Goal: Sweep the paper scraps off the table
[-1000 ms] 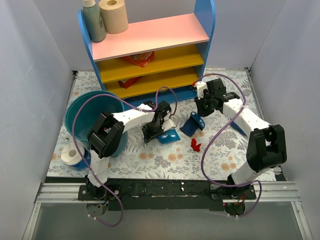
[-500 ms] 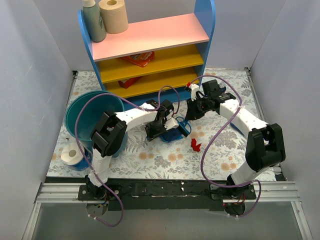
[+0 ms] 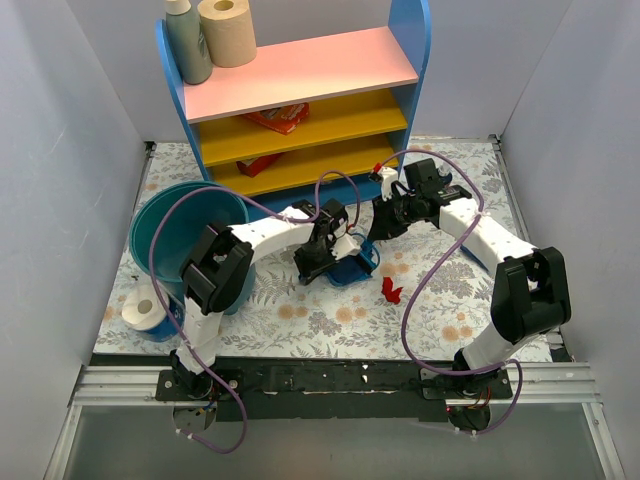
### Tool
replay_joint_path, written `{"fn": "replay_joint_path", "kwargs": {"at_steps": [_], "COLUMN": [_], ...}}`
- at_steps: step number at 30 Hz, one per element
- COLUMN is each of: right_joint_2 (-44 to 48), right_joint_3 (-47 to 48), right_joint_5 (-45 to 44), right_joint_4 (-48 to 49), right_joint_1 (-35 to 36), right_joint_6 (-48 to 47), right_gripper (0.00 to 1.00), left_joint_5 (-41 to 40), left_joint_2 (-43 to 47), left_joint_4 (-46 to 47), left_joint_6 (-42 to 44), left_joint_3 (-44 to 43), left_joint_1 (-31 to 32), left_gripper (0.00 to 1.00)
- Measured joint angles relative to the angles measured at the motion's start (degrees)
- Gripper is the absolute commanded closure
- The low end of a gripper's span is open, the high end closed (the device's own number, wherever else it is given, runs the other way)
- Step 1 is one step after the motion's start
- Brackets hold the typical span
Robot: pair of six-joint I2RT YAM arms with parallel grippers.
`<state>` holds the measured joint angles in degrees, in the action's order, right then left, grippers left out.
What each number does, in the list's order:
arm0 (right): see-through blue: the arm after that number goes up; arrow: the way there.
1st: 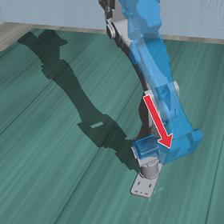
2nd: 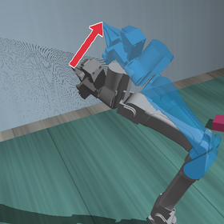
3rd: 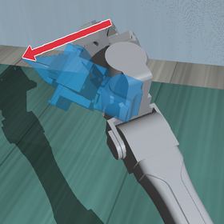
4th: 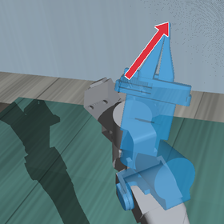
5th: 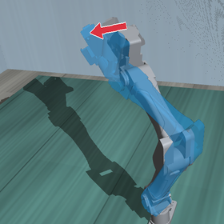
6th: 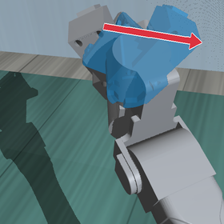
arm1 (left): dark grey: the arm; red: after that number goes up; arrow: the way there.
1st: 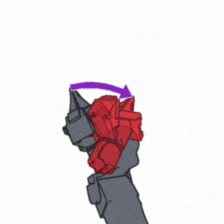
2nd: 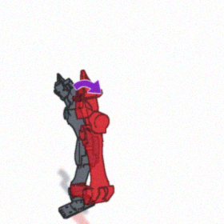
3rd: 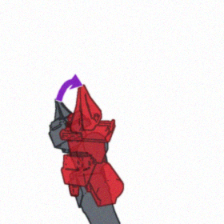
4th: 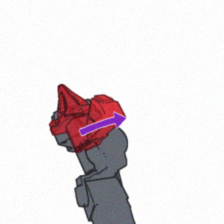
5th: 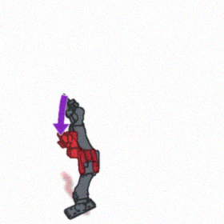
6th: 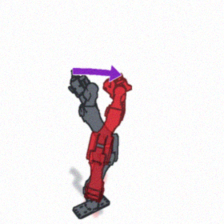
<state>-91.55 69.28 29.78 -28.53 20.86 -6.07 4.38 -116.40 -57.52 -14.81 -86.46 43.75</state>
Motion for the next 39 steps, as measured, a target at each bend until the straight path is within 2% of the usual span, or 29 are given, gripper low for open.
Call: {"fn": "replay_joint_path", "kwargs": {"at_steps": [5, 11, 19, 25, 29, 35, 39], "right_joint_2": [1.2, 8.2, 15.7, 15.0, 14.9, 14.9, 13.3], "right_joint_3": [1.2, 1.2, 0.1, -2.7, -6.4, -11.8, -13.7], "right_joint_5": [-1.6, -5.7, -22.3, -34.8, -41.2, -46.6, -46.8], "right_joint_4": [-2.1, -6.1, -8.1, -7.5, -5.3, -1.2, 0.0], "right_joint_1": [-0.1, -2.6, -9.7, -18.6, -22.0, -25.6, -26.9], "right_joint_6": [-1.1, -3.5, -12.0, -20.3, -25.6, -31.8, -33.4], "right_gripper": [0.99, 0.99, 0.99, 0.99, 0.99, 0.99, 0.99], "left_joint_5": [0.0, -1.8, -2.3, -2.2, -2.2, -2.2, -2.3], "left_joint_2": [1.0, 3.4, 7.7, 8.9, 9.3, 9.3, 9.3], "left_joint_4": [0.3, -1.2, -4.4, -6.4, -7.1, -7.8, -8.2], "left_joint_6": [-0.4, 0.1, 2.8, 3.7, 4.4, 4.9, 4.9], "left_joint_3": [1.0, 1.4, 5.5, 7.1, 7.5, 7.9, 7.9], "left_joint_1": [0.0, 0.0, 0.0, 0.8, 2.2, 4.7, 6.1], "left_gripper": [1.0, 1.0, 1.0, 1.0, 1.0, 1.0, 1.0]}}
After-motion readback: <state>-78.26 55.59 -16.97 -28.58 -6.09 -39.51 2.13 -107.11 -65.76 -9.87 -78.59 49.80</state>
